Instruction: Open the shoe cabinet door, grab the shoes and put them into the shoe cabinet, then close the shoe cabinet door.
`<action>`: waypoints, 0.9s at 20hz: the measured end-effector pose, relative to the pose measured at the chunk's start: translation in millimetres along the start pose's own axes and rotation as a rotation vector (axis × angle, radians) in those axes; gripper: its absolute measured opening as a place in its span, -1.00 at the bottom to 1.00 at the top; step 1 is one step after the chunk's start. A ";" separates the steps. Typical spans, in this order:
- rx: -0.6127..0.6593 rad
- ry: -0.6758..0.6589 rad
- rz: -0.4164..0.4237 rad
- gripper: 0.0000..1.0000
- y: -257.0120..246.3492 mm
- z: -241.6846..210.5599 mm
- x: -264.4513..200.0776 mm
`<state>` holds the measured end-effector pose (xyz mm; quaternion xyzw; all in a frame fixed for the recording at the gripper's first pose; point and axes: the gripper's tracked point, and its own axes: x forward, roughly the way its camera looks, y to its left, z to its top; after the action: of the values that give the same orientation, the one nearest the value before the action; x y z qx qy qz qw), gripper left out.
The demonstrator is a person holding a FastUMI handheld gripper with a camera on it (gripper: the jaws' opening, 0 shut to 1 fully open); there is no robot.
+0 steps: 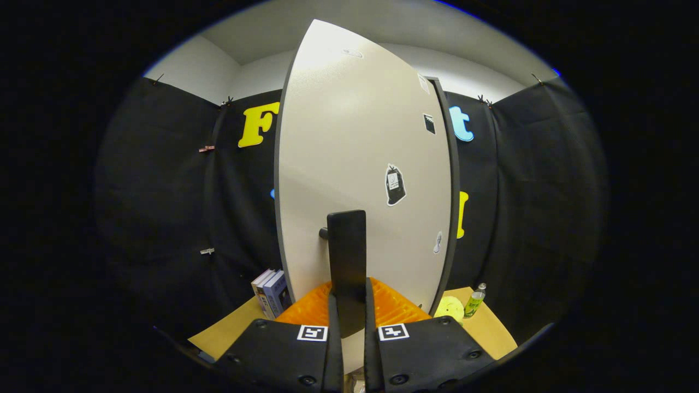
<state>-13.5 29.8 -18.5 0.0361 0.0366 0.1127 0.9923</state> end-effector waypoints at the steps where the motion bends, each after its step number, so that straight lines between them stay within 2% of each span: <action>1: 0.000 0.001 -0.014 -0.62 -8.7 0.2 -6.6; 8: 0.005 -0.041 -0.112 -0.65 -77.6 12.4 -34.4; 13: -0.037 -0.028 -0.108 -0.68 -106.5 12.2 -37.0; 18: 0.017 -0.028 -0.105 -0.71 -125.0 12.0 -40.5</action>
<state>-24.3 -101.7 -14.0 0.0441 0.0255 0.0595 0.9969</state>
